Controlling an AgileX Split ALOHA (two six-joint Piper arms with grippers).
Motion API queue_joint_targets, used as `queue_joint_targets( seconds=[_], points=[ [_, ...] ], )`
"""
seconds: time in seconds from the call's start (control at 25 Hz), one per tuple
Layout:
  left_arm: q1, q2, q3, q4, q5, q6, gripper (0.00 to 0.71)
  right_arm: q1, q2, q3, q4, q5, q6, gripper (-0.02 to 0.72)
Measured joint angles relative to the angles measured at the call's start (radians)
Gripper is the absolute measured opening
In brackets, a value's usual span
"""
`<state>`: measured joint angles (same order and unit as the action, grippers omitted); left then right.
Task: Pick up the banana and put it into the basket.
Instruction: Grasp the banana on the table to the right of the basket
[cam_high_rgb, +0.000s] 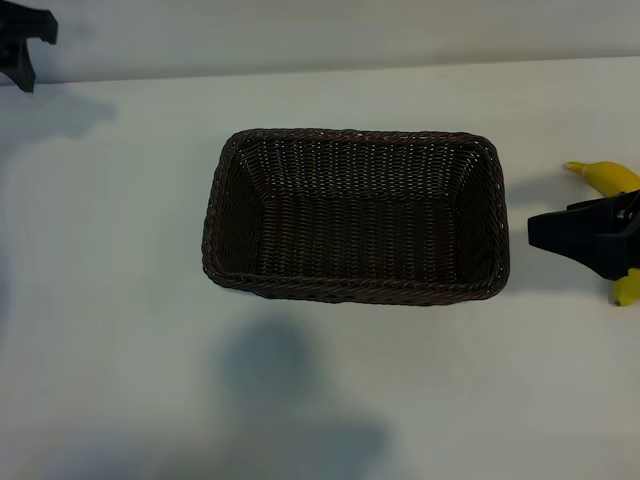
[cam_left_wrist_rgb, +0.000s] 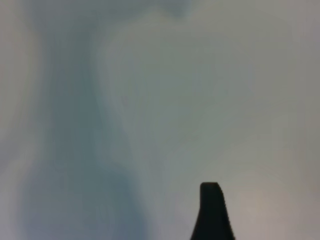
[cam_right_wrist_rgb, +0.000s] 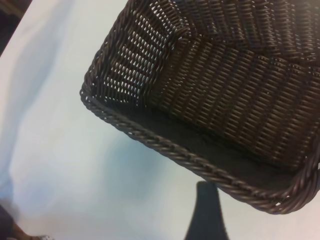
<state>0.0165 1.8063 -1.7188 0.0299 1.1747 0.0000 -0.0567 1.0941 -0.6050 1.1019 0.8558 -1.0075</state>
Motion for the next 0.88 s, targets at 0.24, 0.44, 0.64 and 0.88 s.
queue_joint_targets(
  seconds=[0.24, 0.44, 0.64, 0.88],
  points=[
    [-0.077, -0.214, 0.153, -0.012, 0.000, 0.000, 0.541, 0.000, 0.000, 0.000, -0.001, 0.000, 0.000, 0.559],
    [-0.129, -0.367, 0.301, -0.016, 0.000, -0.012, 0.541, 0.000, 0.000, 0.000, -0.001, 0.009, 0.000, 0.559],
    [-0.133, -0.539, 0.493, -0.018, 0.000, -0.038, 0.541, 0.000, 0.000, 0.000, -0.004, 0.025, 0.000, 0.559],
    [-0.133, -0.783, 0.787, -0.015, -0.012, -0.048, 0.541, 0.000, 0.000, 0.000, -0.004, 0.027, 0.001, 0.559]
  ],
)
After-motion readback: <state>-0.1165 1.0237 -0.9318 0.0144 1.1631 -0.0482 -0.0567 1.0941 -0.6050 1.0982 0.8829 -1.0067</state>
